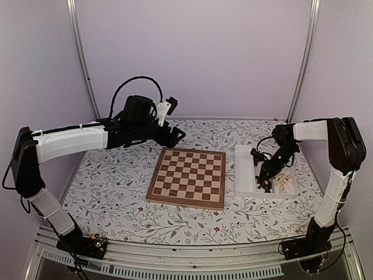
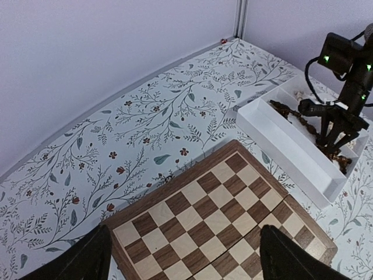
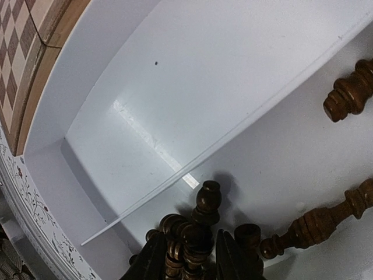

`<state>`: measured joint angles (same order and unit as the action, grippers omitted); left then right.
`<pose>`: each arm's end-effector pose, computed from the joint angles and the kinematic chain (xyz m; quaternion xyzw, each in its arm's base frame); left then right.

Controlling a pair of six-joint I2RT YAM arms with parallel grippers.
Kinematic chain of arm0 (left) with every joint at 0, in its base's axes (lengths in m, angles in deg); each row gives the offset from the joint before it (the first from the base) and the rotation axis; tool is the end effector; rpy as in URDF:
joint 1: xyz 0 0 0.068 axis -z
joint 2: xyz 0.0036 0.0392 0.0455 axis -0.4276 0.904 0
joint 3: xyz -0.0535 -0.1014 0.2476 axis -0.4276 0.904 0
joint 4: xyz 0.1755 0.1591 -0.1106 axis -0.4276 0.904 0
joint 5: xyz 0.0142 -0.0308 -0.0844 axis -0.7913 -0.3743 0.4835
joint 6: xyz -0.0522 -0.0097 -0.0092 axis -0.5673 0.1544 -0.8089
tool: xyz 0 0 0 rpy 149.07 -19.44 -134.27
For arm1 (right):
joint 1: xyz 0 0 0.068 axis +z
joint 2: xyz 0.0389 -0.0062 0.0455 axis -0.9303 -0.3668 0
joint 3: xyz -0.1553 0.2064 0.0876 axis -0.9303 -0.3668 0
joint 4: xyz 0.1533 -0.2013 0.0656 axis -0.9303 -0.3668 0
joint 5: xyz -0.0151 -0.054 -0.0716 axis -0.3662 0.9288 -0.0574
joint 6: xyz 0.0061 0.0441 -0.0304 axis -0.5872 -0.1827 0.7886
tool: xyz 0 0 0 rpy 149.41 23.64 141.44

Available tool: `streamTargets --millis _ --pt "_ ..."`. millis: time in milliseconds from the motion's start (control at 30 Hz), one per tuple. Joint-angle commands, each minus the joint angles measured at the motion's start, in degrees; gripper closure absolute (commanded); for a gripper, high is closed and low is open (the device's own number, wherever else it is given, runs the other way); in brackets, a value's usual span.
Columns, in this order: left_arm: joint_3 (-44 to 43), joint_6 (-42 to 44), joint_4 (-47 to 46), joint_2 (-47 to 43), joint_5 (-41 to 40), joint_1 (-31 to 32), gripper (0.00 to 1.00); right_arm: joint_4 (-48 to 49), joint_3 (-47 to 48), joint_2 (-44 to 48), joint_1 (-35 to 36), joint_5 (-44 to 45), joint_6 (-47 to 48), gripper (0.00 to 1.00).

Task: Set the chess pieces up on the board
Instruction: Pick up the chess piece from the storage box.

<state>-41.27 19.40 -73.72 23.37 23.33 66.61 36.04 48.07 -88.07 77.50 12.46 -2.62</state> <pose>0.2860 -0.2520 0.2914 0.2947 0.8015 -0.1956 0.4821 0.3203 0.0664 0.1528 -0.3464 0.9120 0.2160 0.0395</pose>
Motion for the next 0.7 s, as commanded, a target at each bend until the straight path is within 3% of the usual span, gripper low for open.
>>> streamTargets --millis 0,267,467,667 --pt "-1.6 0.9 0.6 0.9 0.2 1.0 0.1 0.7 2.2 -2.0 0.5 -0.3 -0.5 0.69" --pt "-1.8 1.1 0.9 1.2 0.7 1.2 0.1 1.1 2.8 -3.8 0.7 -1.7 -0.7 0.7" --pt "-1.9 1.3 1.2 1.5 0.9 1.3 0.1 0.8 2.8 -3.9 0.8 -2.7 -0.4 0.82" --pt "-2.0 1.4 1.4 1.7 1.1 1.4 0.1 0.1 2.5 -0.3 0.9 -2.5 0.0 0.87"
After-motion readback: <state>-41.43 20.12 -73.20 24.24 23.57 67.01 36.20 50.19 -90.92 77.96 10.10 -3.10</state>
